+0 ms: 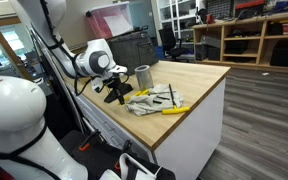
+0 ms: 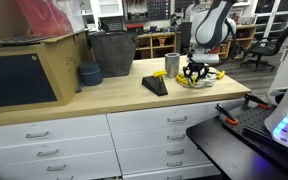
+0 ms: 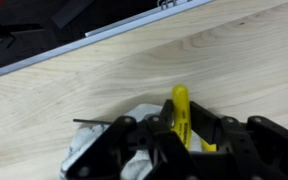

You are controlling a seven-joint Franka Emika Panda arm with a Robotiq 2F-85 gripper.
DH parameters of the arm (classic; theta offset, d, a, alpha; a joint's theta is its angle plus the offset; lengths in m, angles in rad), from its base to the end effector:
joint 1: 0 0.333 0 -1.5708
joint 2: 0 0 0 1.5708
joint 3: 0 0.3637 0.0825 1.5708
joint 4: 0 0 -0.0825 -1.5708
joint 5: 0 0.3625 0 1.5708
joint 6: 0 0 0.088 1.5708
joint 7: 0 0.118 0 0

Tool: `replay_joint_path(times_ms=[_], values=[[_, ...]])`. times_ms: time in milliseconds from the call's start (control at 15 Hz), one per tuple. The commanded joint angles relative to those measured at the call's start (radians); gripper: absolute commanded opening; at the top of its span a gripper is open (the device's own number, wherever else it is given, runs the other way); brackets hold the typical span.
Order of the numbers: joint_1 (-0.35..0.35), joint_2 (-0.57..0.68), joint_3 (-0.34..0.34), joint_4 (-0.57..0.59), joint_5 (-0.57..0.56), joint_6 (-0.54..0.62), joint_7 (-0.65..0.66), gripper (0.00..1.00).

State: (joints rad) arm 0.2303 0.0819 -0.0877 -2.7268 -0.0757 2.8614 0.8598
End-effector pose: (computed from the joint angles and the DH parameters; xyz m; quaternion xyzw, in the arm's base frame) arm 0.3978 0.0607 0.2599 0.9481 -0.3166 0.0303 0.0005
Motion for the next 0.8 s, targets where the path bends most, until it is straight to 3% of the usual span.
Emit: replay_joint_path(times_ms=[0, 133, 267, 467, 733], values=[[-0.049, -0.157, 0.124, -0.025, 0.272, -0.13, -0.126, 0.05], [-0.049, -0.206, 0.149, -0.004, 0.431, -0.189, -0.189, 0.05], [-0.051, -0.235, 0.156, 0.017, 0.515, -0.211, -0.196, 0.05], [-0.05, -0.251, 0.159, 0.047, 0.615, -0.186, -0.175, 0.05], [-0.062, -0.227, 0.177, 0.085, 0.661, -0.11, -0.133, 0.05]])
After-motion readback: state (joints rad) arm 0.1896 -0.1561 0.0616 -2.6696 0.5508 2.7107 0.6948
